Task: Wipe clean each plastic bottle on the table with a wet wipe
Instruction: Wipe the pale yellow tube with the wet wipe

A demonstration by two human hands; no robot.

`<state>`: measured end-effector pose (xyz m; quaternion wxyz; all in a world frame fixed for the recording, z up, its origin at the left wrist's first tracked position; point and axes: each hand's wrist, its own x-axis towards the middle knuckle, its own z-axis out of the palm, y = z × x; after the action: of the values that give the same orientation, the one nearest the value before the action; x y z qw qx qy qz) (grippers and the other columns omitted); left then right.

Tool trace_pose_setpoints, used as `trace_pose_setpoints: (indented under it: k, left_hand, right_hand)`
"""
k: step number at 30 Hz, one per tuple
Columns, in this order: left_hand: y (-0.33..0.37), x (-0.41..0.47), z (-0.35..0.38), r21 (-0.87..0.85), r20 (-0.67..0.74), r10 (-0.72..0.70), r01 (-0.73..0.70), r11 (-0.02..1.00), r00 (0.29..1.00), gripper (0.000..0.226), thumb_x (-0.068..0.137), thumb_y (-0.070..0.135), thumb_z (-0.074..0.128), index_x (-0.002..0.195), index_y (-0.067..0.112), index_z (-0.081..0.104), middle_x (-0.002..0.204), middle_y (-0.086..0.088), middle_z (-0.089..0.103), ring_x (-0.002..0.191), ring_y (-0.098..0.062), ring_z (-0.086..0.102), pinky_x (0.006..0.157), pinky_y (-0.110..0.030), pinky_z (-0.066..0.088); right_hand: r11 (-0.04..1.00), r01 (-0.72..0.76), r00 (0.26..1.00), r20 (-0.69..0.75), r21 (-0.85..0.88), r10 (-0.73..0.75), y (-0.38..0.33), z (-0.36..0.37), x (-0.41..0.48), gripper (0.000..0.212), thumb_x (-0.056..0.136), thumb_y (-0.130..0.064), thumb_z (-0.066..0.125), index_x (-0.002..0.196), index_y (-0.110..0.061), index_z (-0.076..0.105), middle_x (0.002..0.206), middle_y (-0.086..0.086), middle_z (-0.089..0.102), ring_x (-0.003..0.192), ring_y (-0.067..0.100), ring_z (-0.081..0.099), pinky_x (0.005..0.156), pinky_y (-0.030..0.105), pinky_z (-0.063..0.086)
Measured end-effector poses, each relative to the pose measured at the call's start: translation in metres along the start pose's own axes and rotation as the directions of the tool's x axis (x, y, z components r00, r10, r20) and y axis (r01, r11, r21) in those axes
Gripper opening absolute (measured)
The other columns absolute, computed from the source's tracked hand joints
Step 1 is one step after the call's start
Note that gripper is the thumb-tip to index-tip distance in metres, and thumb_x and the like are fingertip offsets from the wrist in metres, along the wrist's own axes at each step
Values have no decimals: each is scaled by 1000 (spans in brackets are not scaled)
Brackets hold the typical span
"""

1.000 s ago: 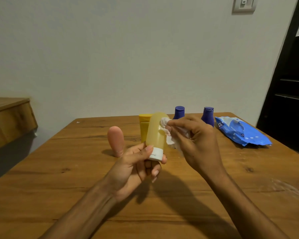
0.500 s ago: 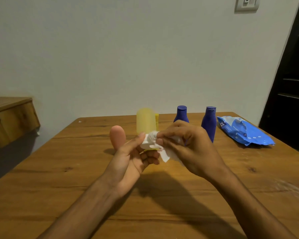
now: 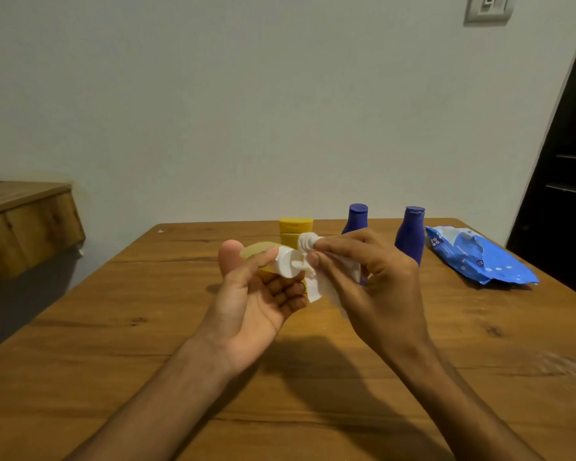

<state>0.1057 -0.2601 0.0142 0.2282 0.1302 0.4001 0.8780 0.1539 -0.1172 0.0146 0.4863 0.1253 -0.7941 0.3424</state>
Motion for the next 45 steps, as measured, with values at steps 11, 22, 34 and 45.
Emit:
trace_pose_setpoints:
  k: [11, 22, 34, 45]
  left_hand:
    - [1, -7, 6, -107, 1, -5, 5, 994, 1000, 52, 96, 14, 47, 54, 18, 77, 82, -10, 71, 78, -18, 66, 79, -30, 50]
    - [-1, 1, -2, -153, -34, -51, 45, 987, 998, 28, 85, 12, 57, 69, 9, 80, 95, -14, 66, 92, -22, 60, 103, -36, 43]
    - [-2, -4, 3, -138, -16, -3, 0, 990, 1000, 57, 97, 14, 47, 48, 19, 75, 85, -11, 69, 89, -20, 60, 85, -29, 49]
    - [0, 6, -5, -124, -77, -39, 29, 992, 996, 41, 81, 18, 61, 119, 2, 58, 87, -15, 60, 71, -21, 56, 70, -31, 46]
  right_hand:
    - [983, 159, 987, 9, -95, -159, 4, 9, -8, 25, 84, -33, 61, 96, -13, 70, 92, 1, 65, 83, 15, 60, 60, 36, 51]
    - [971, 161, 984, -51, -175, -173, 8, 10, -6, 25, 83, -34, 60, 93, -14, 71, 87, -2, 68, 81, 8, 55, 61, 37, 48]
    - [967, 200, 980, 51, -155, -195, 3, 9, -6, 24, 82, -37, 60, 91, -18, 72, 87, -5, 68, 82, 7, 53, 64, 38, 45]
    - [933, 143, 990, 33, -330, -139, -2, -1, -2, 22, 81, -33, 58, 86, -17, 71, 78, -3, 65, 73, 16, 52, 68, 27, 31]
